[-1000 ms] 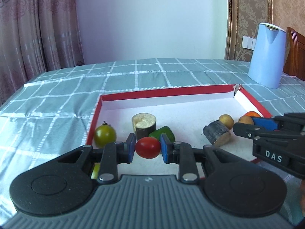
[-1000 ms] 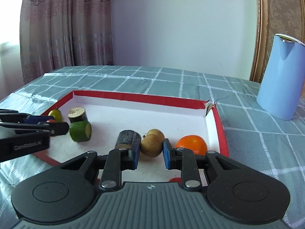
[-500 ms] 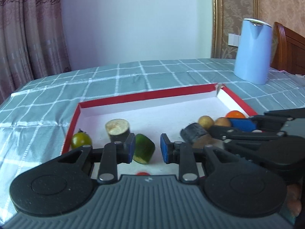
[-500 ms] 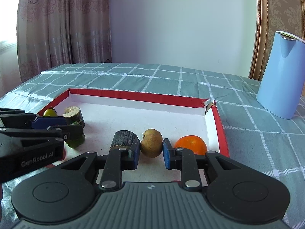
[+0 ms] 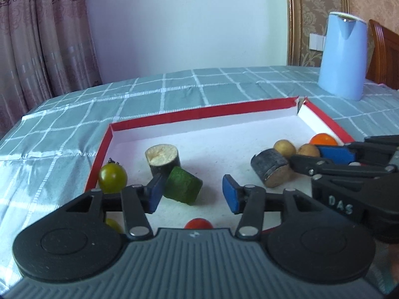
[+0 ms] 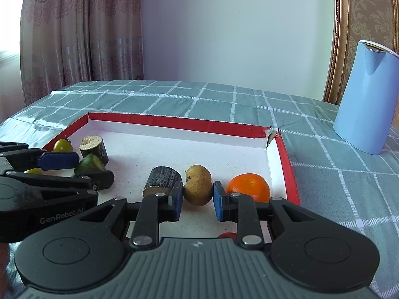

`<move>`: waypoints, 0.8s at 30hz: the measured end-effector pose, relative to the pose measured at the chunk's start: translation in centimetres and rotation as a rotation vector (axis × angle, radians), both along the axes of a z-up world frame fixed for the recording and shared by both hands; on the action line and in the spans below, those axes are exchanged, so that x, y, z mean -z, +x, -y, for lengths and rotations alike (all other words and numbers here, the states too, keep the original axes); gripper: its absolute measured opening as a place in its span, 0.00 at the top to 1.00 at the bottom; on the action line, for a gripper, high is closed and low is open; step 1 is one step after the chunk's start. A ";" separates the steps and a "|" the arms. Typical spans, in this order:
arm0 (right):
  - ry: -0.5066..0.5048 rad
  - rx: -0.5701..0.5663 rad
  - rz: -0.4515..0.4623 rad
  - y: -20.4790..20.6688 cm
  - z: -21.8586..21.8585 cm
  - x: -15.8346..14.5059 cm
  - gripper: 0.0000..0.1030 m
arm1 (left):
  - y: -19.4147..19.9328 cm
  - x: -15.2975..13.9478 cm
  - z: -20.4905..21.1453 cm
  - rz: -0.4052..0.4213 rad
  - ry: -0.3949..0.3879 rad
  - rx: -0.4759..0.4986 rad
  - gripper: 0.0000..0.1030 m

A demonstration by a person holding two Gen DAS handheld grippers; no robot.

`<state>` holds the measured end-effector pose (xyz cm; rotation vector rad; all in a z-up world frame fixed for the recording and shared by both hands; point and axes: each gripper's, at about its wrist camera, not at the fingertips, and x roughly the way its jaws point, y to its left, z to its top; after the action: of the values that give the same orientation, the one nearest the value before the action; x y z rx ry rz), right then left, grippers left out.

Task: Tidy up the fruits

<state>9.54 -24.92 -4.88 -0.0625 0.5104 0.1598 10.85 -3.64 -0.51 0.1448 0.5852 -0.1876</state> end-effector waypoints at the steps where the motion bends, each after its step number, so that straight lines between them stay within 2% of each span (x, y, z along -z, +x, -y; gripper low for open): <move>1: -0.003 0.003 -0.001 0.0 0.0 0.0 0.75 | 0.0 0.1 0.0 -0.004 0.001 0.001 0.45; 2: -0.004 0.000 -0.002 0.0 0.0 0.0 0.75 | 0.1 0.1 -0.1 -0.008 -0.001 0.000 0.38; 4: -0.002 0.005 0.007 -0.1 0.0 -0.1 0.69 | 0.0 0.2 -0.1 -0.005 0.000 -0.005 0.33; 6: 0.002 0.012 0.024 -0.4 0.2 -0.2 0.53 | -0.1 0.2 -0.2 0.008 0.012 -0.022 0.32; 9: 0.030 0.020 0.035 -0.7 0.5 -0.3 0.44 | 0.1 0.2 -0.6 -0.005 -0.003 -0.040 0.25; 12: 0.040 0.031 0.046 -1.0 0.7 -0.4 0.34 | 0.2 0.2 -1.1 -0.008 -0.021 -0.053 0.22; 17: 0.046 0.053 0.071 -1.3 0.7 -0.6 0.32 | 0.0 0.2 -1.2 0.012 -0.011 -0.070 0.13; 24: 0.059 0.073 0.072 -1.7 0.8 -0.6 0.31 | -0.8 0.3 -1.3 0.016 -0.005 -0.090 0.09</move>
<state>7.87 -25.70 -4.29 0.0081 0.4347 0.1003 10.07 -2.33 -0.82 0.1151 0.5739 -0.1007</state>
